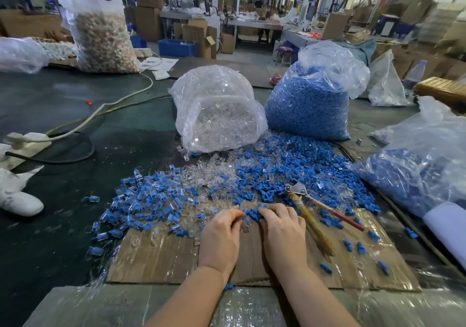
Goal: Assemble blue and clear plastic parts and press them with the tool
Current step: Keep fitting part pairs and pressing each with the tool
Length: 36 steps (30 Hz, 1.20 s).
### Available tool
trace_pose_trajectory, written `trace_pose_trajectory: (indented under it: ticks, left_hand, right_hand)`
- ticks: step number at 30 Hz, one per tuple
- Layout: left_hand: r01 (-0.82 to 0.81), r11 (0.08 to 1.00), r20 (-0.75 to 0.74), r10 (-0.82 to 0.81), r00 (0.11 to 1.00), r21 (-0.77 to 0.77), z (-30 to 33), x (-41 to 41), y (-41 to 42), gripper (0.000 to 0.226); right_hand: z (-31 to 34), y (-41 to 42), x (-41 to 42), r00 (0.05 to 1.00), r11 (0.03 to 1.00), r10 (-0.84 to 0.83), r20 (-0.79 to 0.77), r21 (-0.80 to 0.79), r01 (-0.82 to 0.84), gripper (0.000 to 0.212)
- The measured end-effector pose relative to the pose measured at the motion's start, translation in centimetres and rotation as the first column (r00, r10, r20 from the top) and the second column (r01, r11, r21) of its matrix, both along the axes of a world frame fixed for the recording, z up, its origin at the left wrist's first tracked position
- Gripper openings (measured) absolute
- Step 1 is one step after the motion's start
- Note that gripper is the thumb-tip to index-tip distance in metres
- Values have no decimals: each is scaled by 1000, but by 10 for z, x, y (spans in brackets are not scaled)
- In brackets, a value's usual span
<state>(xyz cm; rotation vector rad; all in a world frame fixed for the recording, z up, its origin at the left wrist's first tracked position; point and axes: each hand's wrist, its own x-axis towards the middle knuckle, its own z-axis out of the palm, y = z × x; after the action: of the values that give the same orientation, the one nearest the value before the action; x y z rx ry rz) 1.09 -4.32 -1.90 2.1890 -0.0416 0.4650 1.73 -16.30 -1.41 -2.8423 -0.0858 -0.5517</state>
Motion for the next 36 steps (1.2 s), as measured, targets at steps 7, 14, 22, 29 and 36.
trace_pose_trajectory:
  ticks: [7,14,22,29,36]
  left_hand:
    - [32,999,-16,-32,999,22,2,-1,0,16]
    - [51,999,-48,-50,998,10,0,-1,0,17]
    - [73,992,-46,-78,996,-103,3,-2,0,32]
    - [77,991,-63,-84,994,-113,4,0,3,26]
    - [66,988,-97,-81,992,-143,3,2,4,16]
  right_hand:
    - [-7,-4,1,1000,997,-7,-17,71,8,20]
    - [-6,-5,-1,1000,993,7,6,114,-7,11]
    - [-4,-4,-3,989,993,61,137,91,-74,16]
    - [-5,-6,-5,965,978,146,218,114,-173,16]
    - [-7,-8,-5,949,949,192,250,198,-244,12]
